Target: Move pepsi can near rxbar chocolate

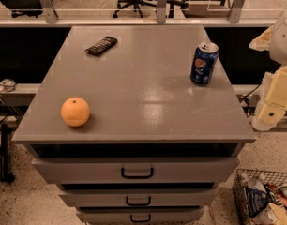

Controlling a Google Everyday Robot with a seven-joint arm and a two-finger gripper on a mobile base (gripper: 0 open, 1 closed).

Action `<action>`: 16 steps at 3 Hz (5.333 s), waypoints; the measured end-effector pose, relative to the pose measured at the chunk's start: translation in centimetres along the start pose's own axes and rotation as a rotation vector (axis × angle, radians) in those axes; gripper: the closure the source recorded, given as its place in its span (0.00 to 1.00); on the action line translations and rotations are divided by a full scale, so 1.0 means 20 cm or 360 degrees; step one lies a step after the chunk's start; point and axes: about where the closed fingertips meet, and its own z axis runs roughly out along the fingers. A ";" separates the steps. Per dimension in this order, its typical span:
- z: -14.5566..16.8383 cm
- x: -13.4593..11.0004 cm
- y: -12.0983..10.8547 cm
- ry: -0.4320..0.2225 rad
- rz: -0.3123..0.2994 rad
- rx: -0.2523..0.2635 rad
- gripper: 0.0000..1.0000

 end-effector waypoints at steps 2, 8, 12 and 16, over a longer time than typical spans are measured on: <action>0.06 0.01 -0.09 -0.0067 0.0013 0.0049 0.00; 0.69 -0.15 -0.81 -0.1433 0.0411 0.0142 0.00; 0.60 -0.35 -0.83 -0.1693 0.0419 0.0115 0.87; 0.73 -0.64 -0.79 -0.1761 0.0335 0.0008 1.00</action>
Offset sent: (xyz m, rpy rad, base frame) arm 0.0579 -0.0143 -0.0241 0.1063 -0.1023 -0.0102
